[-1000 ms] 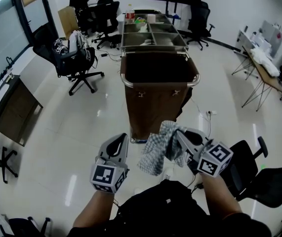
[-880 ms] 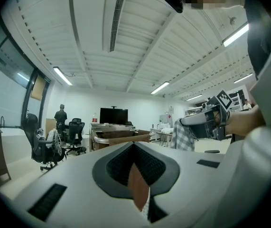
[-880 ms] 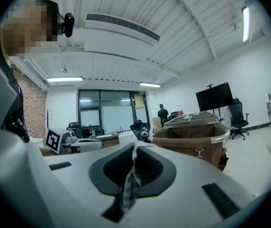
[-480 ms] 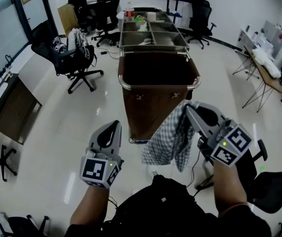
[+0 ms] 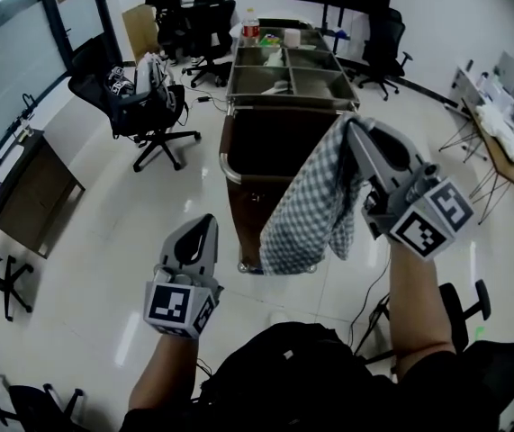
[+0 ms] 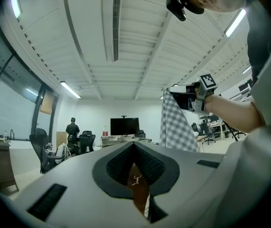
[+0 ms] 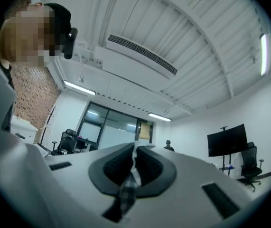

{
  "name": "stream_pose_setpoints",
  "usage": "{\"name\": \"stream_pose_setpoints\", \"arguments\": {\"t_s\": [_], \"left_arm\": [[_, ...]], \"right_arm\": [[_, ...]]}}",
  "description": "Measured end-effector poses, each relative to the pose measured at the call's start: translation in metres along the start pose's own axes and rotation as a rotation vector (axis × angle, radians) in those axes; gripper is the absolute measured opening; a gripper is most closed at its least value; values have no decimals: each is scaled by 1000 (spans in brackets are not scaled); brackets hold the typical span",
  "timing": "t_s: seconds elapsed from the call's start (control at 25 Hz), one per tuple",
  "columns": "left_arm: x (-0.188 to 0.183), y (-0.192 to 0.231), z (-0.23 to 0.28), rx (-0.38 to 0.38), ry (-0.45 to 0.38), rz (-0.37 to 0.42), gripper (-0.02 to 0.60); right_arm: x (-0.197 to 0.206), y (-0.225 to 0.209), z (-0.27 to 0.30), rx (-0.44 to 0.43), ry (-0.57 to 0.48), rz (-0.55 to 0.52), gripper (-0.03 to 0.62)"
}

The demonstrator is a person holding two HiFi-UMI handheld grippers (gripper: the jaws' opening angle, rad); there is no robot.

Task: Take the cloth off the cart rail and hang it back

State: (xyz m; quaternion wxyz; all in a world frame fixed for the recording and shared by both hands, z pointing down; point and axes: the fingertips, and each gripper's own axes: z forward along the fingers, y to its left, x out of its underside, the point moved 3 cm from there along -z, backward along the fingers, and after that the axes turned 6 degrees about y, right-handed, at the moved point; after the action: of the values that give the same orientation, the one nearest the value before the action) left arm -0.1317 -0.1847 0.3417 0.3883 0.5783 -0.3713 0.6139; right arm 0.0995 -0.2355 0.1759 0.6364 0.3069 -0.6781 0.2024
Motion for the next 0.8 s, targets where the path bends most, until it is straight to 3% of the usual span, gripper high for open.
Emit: {"name": "stream_pose_setpoints", "arguments": {"t_s": [0.2, 0.36, 0.6, 0.8], "left_arm": [[-5, 5, 35, -58, -8, -17, 0], [-22, 17, 67, -85, -27, 2, 0], [-27, 28, 102, -109, 8, 28, 0], [-17, 29, 125, -131, 31, 28, 0]], "right_arm": [[-10, -53, 41, 3, -62, 12, 20], [29, -104, 89, 7, -16, 78, 20], [104, -177, 147, 80, 147, 91, 20], [174, -210, 166, 63, 338, 99, 21]]}}
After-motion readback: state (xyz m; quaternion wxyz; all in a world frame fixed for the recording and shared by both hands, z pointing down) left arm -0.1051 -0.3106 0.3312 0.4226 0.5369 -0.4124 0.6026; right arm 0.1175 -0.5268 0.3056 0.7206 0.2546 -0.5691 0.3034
